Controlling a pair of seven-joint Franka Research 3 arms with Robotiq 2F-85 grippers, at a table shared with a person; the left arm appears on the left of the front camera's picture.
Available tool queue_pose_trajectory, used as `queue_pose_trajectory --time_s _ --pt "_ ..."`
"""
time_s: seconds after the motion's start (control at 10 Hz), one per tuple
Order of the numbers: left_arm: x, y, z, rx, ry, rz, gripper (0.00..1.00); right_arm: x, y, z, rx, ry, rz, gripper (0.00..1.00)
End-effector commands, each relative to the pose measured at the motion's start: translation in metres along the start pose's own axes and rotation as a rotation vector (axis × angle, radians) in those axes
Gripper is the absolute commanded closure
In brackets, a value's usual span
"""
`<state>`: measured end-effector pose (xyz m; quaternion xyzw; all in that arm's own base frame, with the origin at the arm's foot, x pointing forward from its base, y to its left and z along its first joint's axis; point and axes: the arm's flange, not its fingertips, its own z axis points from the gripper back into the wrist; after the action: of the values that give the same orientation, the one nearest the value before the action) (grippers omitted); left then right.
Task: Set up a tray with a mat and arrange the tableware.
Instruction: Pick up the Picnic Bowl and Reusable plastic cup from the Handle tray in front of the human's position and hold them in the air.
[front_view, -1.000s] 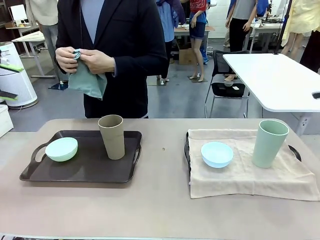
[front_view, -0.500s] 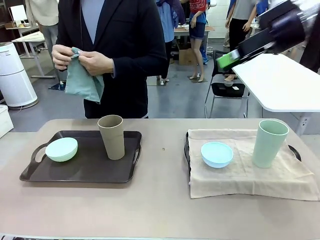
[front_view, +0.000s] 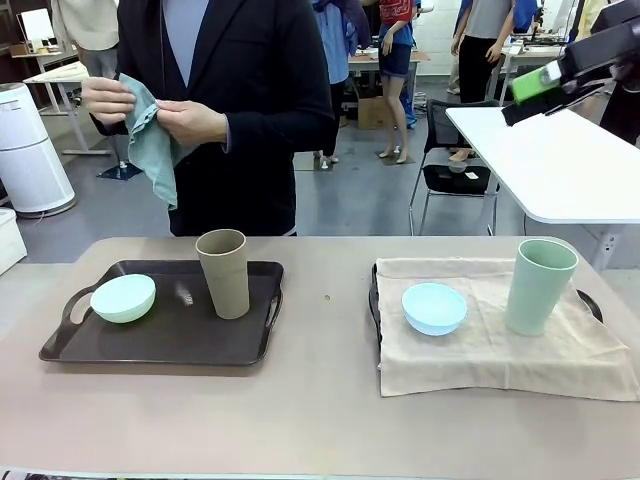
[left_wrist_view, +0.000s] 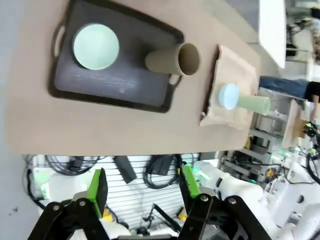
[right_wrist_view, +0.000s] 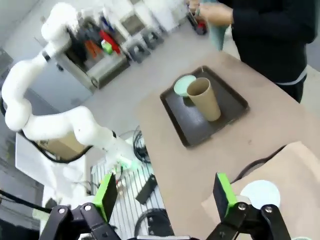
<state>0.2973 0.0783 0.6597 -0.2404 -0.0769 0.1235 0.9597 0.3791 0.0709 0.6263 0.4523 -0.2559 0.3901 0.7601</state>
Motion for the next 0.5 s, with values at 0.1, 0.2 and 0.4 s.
queue_pose_trajectory --time_s 0.1,0.2,0.4 --pt "0.039 -0.045 -0.032 0.395 -0.011 0.036 0.25 0.04 -0.027 -0.091 -0.138 0.25 0.255 0.0" --pt "0.043 -0.048 -0.042 0.519 0.002 0.05 0.25 0.047 -0.04 -0.125 -0.189 0.306 0.338 0.0" --pt "0.063 -0.061 -0.064 0.727 0.043 0.073 0.25 0.052 -0.068 -0.208 -0.184 0.328 0.498 0.0"
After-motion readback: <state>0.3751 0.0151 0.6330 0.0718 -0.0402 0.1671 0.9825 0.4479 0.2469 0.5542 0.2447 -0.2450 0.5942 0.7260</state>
